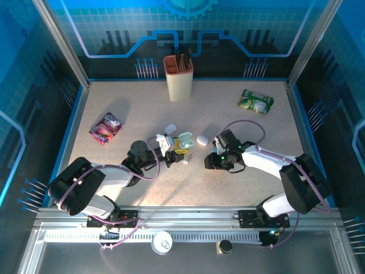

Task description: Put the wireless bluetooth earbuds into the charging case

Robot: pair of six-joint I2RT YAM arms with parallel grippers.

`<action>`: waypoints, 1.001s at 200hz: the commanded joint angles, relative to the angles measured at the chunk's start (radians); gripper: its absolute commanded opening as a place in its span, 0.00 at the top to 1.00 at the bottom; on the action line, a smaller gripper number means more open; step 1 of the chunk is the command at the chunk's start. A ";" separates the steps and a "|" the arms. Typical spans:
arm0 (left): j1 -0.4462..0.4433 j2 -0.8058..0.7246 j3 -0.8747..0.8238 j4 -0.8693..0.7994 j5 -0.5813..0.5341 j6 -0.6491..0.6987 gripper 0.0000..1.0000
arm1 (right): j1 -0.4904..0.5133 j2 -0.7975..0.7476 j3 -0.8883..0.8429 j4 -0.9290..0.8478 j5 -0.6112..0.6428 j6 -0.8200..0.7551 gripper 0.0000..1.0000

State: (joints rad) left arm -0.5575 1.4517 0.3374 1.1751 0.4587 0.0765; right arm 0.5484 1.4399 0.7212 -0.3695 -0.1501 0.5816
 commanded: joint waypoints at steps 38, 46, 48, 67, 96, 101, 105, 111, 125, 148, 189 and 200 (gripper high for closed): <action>0.156 0.004 -0.087 0.226 0.012 -0.140 0.65 | 0.204 0.026 0.217 -0.309 0.465 -0.030 0.46; 0.171 -0.002 -0.091 0.221 0.014 -0.145 0.65 | 0.233 0.053 0.247 -0.351 0.521 -0.023 0.46; 0.174 -0.003 -0.092 0.221 0.014 -0.144 0.65 | 0.242 0.061 0.256 -0.359 0.533 -0.020 0.46; 0.193 -0.014 -0.101 0.227 0.014 -0.138 0.65 | 0.296 0.136 0.317 -0.438 0.625 0.002 0.47; 0.209 -0.027 -0.110 0.225 0.014 -0.117 0.65 | 0.357 0.259 0.395 -0.520 0.698 0.034 0.48; 0.211 -0.030 -0.110 0.225 0.015 -0.116 0.65 | 0.367 0.276 0.410 -0.536 0.714 0.042 0.49; 0.212 -0.031 -0.111 0.226 0.015 -0.116 0.65 | 0.373 0.292 0.419 -0.550 0.727 0.047 0.50; 0.214 -0.033 -0.112 0.225 0.017 -0.118 0.65 | 0.383 0.313 0.436 -0.569 0.739 0.053 0.51; 0.217 -0.036 -0.112 0.222 0.022 -0.118 0.65 | 0.395 0.360 0.467 -0.594 0.747 0.060 0.54; 0.217 -0.033 -0.109 0.221 0.027 -0.119 0.65 | 0.407 0.404 0.491 -0.603 0.741 0.063 0.59; 0.217 -0.030 -0.111 0.224 0.034 -0.123 0.65 | 0.415 0.445 0.501 -0.588 0.717 0.048 0.63; 0.217 -0.030 -0.111 0.224 0.032 -0.120 0.65 | 0.414 0.453 0.500 -0.581 0.707 0.044 0.63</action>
State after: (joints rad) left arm -0.3492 1.4384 0.2382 1.3525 0.4671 -0.0326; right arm 0.9504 1.8629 1.1992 -0.9268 0.5495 0.6167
